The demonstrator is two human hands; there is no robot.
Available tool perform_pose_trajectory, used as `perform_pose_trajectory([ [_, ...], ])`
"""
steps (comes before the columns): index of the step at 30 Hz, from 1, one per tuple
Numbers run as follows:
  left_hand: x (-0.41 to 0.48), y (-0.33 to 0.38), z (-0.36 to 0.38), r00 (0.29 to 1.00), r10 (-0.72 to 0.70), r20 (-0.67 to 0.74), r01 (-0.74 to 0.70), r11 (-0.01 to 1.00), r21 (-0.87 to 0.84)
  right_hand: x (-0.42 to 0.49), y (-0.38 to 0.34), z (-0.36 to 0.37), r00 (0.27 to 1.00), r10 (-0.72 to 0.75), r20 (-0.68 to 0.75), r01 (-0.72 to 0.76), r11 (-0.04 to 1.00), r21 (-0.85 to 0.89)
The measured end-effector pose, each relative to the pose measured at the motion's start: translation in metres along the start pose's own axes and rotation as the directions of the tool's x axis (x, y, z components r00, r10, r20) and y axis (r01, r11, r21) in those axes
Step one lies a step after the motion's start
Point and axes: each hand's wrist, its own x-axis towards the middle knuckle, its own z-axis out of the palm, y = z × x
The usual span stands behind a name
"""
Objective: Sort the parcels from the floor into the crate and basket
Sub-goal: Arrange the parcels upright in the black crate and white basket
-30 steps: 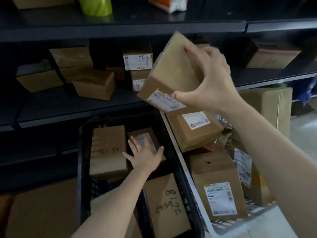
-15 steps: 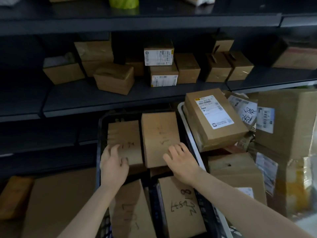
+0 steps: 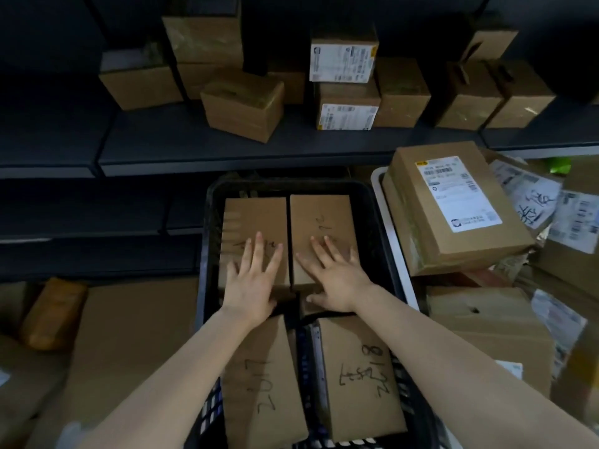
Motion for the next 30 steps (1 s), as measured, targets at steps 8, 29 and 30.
perform_pose_trajectory([
  [8, 0.005, -0.016, 0.012, 0.989, -0.140, 0.045, 0.142, 0.989, -0.034, -0.036, 0.029, -0.001, 1.000, 0.026, -0.015, -0.027, 0.995, -0.098],
  [29, -0.040, -0.015, -0.006, 0.990, -0.125, -0.070, 0.103, 0.960, -0.260, 0.022, -0.061, 0.030, 0.880, -0.250, 0.404, 0.464, 0.637, -0.616],
  [30, -0.054, -0.009, -0.004, 0.987, -0.149, -0.062, 0.125, 0.949, -0.290, 0.022, -0.065, 0.031, 0.876, -0.210, 0.435, 0.467, 0.598, -0.652],
])
